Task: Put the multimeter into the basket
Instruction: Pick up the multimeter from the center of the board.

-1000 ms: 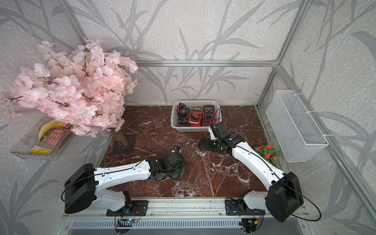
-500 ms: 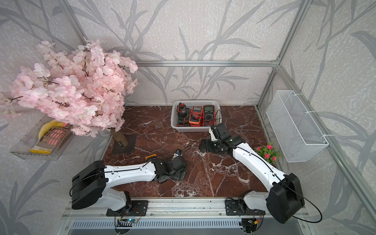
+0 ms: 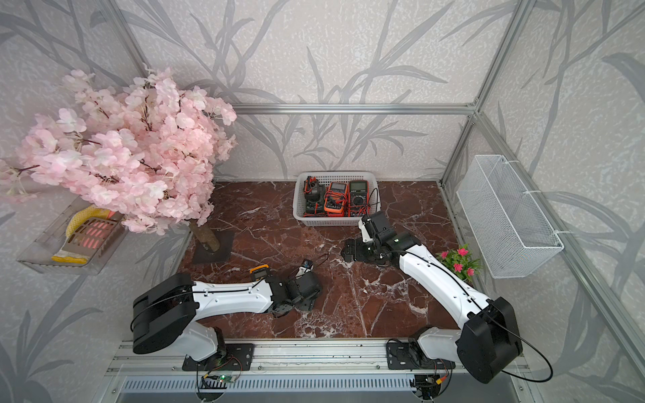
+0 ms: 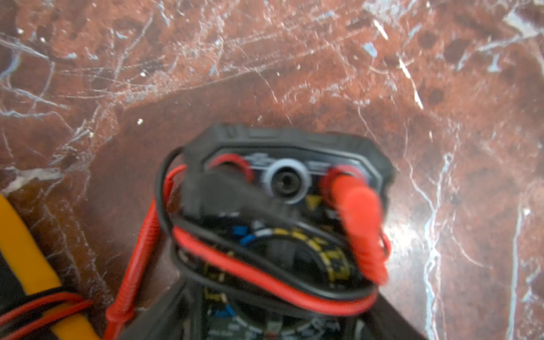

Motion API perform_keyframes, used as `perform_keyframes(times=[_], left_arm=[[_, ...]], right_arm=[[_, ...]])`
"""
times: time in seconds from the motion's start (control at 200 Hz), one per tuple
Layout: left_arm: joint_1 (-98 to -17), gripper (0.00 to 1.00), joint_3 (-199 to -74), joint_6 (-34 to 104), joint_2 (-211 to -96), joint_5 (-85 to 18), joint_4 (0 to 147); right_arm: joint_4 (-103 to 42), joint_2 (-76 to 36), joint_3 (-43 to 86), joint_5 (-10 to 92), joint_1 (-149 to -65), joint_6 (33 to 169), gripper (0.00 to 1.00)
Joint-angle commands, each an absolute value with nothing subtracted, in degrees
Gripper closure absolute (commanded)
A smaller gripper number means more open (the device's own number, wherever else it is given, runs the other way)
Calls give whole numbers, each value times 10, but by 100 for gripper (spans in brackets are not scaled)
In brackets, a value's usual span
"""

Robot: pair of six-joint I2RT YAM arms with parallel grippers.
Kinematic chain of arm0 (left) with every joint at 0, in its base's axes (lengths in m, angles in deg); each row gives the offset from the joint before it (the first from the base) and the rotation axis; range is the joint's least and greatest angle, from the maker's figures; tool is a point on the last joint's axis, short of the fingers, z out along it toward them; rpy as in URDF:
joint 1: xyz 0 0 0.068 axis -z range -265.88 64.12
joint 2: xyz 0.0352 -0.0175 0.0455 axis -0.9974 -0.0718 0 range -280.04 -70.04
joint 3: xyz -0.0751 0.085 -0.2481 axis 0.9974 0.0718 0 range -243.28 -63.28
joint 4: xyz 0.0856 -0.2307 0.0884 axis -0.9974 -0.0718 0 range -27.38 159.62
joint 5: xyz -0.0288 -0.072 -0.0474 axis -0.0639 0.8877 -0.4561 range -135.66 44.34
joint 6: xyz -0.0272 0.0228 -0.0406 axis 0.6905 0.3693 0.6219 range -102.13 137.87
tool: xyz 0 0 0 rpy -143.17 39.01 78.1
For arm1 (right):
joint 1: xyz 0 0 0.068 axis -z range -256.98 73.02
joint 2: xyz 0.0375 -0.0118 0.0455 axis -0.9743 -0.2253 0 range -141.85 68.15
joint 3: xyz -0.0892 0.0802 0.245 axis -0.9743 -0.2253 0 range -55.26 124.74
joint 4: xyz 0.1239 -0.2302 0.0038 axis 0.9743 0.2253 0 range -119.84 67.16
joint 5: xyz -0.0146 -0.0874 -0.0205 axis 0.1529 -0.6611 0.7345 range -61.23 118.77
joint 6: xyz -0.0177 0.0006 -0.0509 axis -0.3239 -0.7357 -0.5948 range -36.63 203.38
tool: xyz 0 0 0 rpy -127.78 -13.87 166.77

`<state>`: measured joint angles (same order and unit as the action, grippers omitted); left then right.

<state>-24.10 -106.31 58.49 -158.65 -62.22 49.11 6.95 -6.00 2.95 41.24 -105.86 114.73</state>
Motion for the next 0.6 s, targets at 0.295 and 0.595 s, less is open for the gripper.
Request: perform_keyframes(times=[0.295, 0.595], left_arm=[[-242, 50, -1123, 581, -1569, -639, 459], [-244, 51, -1202, 565, -1552, -685, 400]], right_arm=[[94, -49, 59, 404, -1058, 1136, 5], [94, -44, 71, 409, -1049, 1139, 5]])
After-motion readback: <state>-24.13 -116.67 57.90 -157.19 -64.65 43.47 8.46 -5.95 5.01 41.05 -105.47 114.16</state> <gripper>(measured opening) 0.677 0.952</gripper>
